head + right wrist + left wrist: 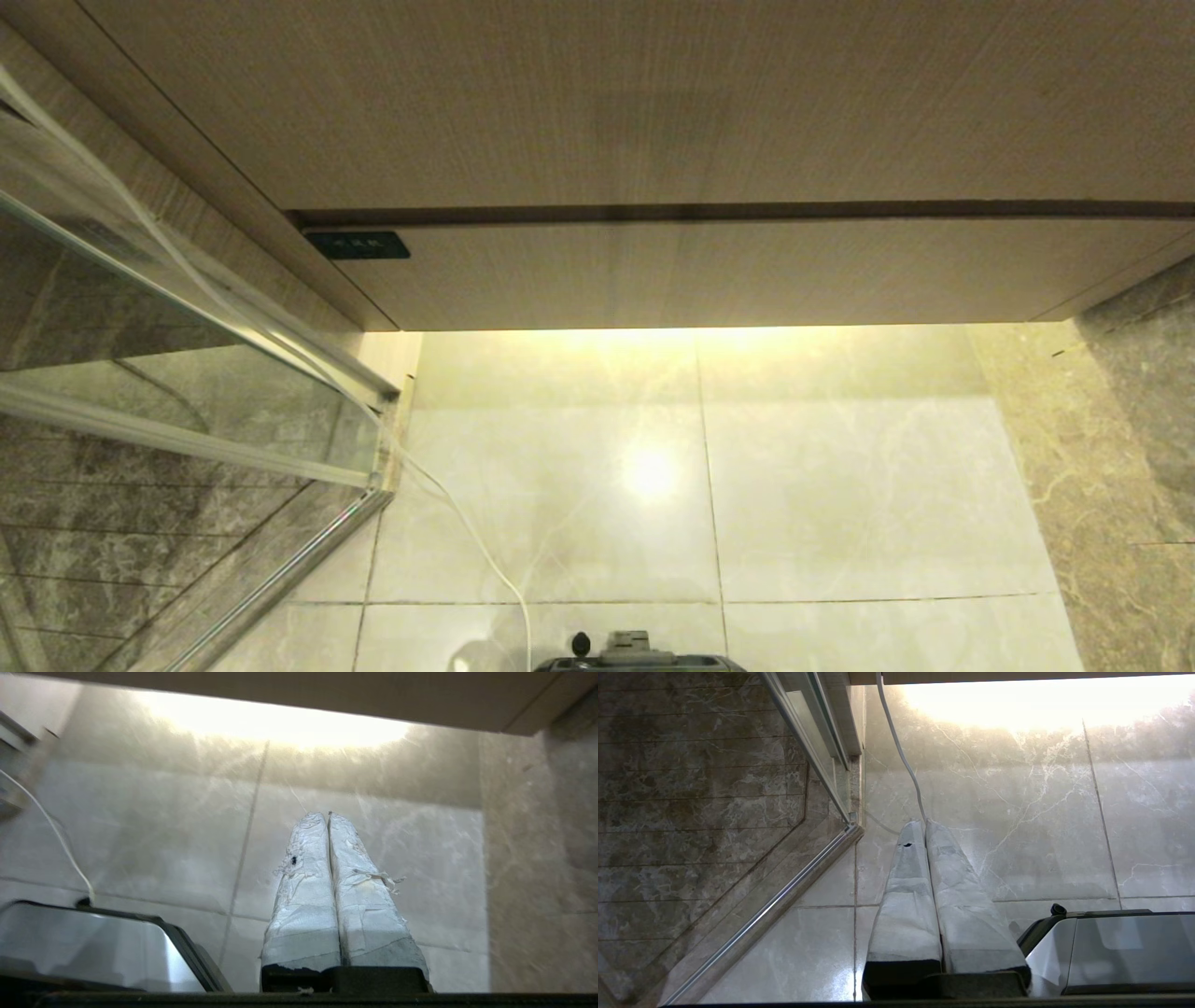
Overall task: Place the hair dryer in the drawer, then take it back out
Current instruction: Pull open the drawer
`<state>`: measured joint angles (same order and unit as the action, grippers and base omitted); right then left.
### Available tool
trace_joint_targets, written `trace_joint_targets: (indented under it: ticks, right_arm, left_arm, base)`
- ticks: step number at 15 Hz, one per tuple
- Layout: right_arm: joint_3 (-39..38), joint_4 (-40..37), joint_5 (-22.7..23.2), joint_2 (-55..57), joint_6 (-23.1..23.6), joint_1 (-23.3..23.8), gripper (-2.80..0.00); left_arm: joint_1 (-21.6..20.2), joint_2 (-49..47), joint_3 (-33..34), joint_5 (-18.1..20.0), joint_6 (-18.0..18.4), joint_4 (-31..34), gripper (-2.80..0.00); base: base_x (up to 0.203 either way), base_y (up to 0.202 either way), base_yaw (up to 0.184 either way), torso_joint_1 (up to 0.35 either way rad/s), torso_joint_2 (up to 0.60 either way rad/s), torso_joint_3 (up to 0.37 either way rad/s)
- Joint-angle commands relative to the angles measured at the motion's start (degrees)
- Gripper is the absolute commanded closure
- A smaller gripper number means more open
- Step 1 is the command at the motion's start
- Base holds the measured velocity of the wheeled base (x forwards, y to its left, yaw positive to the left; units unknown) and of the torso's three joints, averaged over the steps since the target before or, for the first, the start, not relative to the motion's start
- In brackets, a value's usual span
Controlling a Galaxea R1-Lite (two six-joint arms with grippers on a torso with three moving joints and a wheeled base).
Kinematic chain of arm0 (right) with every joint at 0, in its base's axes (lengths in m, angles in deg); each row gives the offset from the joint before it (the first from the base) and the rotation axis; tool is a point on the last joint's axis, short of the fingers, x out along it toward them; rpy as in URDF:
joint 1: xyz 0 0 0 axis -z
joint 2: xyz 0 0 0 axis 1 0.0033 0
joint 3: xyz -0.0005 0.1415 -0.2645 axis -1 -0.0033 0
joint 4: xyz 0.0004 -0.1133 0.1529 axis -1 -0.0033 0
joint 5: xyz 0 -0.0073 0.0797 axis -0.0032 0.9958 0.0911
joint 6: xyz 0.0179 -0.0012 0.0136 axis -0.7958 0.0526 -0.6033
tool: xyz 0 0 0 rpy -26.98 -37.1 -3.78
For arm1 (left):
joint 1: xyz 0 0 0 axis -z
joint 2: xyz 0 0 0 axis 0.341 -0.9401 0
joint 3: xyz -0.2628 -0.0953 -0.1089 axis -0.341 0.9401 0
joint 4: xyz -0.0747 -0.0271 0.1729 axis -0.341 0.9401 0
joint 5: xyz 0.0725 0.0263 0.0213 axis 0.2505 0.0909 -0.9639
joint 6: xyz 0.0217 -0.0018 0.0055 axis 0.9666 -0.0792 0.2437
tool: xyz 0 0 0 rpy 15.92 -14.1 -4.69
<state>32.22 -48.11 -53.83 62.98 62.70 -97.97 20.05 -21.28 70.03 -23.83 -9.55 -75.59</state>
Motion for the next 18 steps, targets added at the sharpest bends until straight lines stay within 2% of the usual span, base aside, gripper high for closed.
trace_joint_targets:
  ticks: [1,2,4,18]
  right_arm:
    - [-2.34,0.1,1.37,-3.41,-5.1,-0.2,0.0]
    - [-2.62,0.0,1.53,-3.41,-3.63,-0.2,0.0]
    - [-2.73,0.01,1.46,-3.41,-4.83,-0.19,0.0]
    - [-2.73,0.01,1.46,-3.41,-4.92,-0.19,0.0]
  left_arm:
    - [0.06,0.0,0.09,0.0,0.0,0.0,0.0]
    - [-0.02,0.0,0.09,0.0,0.0,0.0,0.0]
    - [0.06,0.0,0.09,0.0,0.0,0.0,0.0]
    - [-0.02,0.0,0.09,0.0,0.0,0.0,0.0]
  base:
    - [0.0,0.0,0.0,0.0,0.0,0.0]
    - [0.0,0.0,0.0,0.0,0.0,0.0]
    - [0.0,0.0,0.0,0.0,0.0,0.0]
    - [0.0,0.0,0.0,0.0,0.0,0.0]
